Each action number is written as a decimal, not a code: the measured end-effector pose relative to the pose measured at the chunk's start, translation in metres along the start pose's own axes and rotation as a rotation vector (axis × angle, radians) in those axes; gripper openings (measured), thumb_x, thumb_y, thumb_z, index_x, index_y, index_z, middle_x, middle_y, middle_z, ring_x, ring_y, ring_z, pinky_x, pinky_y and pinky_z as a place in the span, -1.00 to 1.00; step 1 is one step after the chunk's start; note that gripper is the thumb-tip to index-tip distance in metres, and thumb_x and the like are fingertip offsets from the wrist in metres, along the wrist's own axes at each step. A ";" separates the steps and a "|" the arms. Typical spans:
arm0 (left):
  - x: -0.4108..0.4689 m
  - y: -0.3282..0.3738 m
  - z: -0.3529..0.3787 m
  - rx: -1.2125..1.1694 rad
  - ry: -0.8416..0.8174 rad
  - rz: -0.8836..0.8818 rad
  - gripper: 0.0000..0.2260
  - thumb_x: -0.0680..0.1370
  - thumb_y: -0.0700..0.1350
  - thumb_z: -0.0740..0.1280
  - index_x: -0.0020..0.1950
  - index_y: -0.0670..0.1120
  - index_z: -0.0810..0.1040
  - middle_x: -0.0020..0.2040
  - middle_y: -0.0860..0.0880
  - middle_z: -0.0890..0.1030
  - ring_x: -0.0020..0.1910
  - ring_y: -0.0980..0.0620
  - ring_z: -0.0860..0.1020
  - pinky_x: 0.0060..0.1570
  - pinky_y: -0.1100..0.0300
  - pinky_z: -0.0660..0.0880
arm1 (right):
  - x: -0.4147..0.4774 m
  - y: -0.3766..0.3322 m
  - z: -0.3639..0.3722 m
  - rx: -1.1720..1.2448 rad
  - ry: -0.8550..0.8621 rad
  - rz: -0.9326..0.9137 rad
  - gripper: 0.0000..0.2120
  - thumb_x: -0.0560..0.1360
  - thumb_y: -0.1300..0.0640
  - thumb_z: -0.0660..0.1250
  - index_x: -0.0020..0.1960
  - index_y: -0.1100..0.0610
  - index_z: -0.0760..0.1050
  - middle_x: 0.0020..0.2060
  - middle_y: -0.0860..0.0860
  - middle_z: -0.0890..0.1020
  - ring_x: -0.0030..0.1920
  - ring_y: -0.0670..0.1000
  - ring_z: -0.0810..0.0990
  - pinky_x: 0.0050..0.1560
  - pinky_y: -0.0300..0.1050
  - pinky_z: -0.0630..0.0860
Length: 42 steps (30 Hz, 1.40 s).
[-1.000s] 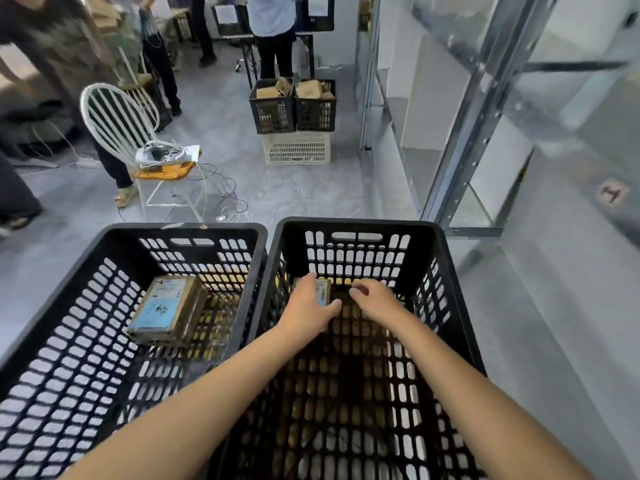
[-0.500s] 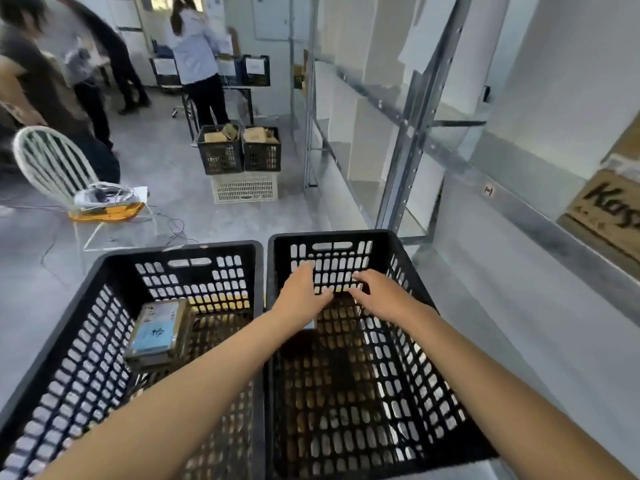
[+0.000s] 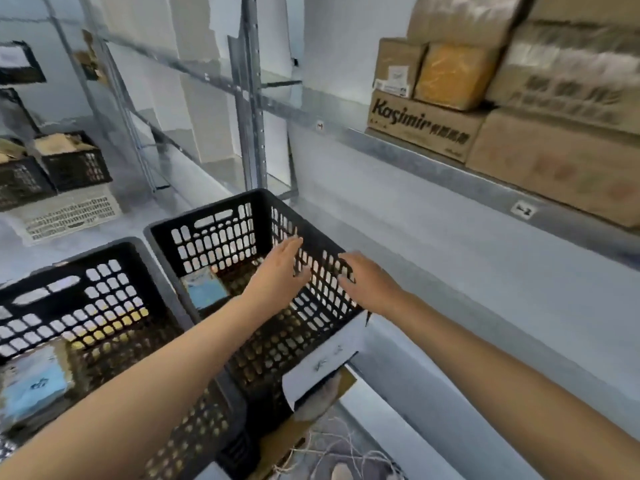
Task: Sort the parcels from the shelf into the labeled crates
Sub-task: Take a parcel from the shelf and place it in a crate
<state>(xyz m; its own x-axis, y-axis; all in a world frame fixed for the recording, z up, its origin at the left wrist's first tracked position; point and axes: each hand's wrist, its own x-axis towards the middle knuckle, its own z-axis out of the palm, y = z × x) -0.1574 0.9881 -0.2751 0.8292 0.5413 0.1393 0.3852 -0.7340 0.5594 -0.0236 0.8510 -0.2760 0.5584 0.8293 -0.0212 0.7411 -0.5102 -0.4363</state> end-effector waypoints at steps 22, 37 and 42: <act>-0.100 0.293 0.133 -0.066 -0.267 0.503 -0.38 0.62 0.04 0.27 0.60 -0.09 0.10 0.61 -0.03 0.13 0.59 0.00 0.08 0.52 0.09 0.11 | -0.309 0.159 -0.140 -0.135 0.277 0.443 -0.46 0.65 -0.03 0.20 0.58 0.07 0.16 0.56 0.00 0.24 0.51 0.05 0.30 0.45 -0.07 0.29; -0.251 0.505 0.192 -0.176 -0.347 0.875 -0.40 0.63 0.02 0.27 0.60 -0.12 0.13 0.60 -0.05 0.16 0.57 0.01 0.12 0.51 0.13 0.10 | -0.579 0.223 -0.197 -0.167 0.492 0.722 -0.46 0.66 0.00 0.19 0.57 0.13 0.18 0.52 0.05 0.29 0.47 0.05 0.33 0.43 -0.07 0.30; -0.296 0.577 0.196 -0.197 -0.396 1.037 -0.41 0.63 0.03 0.27 0.58 -0.11 0.15 0.58 -0.04 0.21 0.54 0.00 0.19 0.45 0.19 0.15 | -0.658 0.228 -0.226 -0.198 0.626 0.849 -0.45 0.65 0.00 0.19 0.57 0.16 0.18 0.51 0.05 0.29 0.47 0.06 0.33 0.43 -0.04 0.30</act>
<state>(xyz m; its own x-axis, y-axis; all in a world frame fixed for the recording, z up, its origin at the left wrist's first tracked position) -0.1013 0.3238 -0.1534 0.7950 -0.4866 0.3623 -0.6063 -0.6568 0.4484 -0.1375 0.1376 -0.1581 0.9693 -0.0495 0.2407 0.0368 -0.9392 -0.3415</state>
